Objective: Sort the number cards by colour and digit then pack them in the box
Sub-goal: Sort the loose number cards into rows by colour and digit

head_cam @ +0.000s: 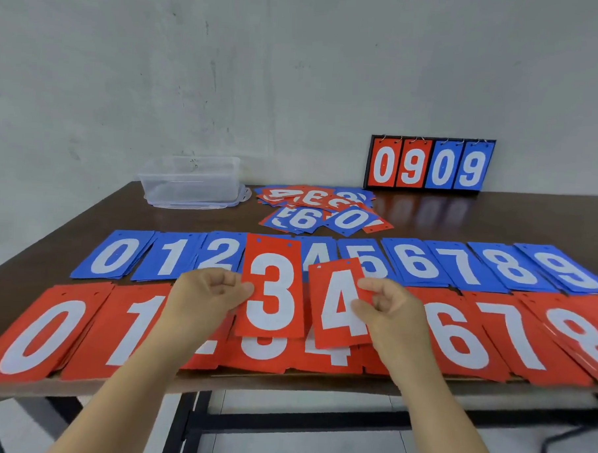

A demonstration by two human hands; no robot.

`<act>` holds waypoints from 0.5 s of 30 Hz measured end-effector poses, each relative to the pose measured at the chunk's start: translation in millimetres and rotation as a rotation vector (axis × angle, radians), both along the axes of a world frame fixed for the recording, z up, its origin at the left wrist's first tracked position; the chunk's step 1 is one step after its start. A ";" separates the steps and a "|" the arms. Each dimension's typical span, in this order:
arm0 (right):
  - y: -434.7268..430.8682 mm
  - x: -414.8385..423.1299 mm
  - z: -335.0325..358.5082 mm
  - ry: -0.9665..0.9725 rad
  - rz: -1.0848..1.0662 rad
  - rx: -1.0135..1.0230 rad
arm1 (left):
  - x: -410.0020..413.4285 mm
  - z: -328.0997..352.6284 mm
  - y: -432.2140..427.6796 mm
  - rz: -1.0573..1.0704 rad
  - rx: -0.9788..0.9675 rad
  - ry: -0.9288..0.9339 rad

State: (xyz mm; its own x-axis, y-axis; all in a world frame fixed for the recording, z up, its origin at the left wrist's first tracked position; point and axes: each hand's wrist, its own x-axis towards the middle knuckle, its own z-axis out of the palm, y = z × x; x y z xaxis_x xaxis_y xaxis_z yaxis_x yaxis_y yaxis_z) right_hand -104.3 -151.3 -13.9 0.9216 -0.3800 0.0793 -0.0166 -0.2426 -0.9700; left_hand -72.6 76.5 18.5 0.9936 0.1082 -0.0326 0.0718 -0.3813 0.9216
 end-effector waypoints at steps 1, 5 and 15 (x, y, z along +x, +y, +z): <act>2.7 -4.8 -2.8 0.013 -0.019 -0.024 | -2.7 -3.3 5.2 0.006 0.056 0.004; 16.3 -17.8 -11.7 0.049 -0.062 -0.109 | -11.2 -16.5 14.6 0.015 0.233 -0.044; 45.2 -18.9 -7.8 0.174 -0.173 -0.742 | -16.2 -36.6 5.9 0.075 0.747 -0.163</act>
State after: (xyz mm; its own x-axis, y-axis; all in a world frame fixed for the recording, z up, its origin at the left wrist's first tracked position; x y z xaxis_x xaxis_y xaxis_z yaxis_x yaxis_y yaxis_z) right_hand -123.2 -106.0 -21.7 0.8768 -0.4233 0.2281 -0.2504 -0.8070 -0.5349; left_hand -88.8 82.4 -18.1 0.9686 0.1116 0.2224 0.0074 -0.9063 0.4225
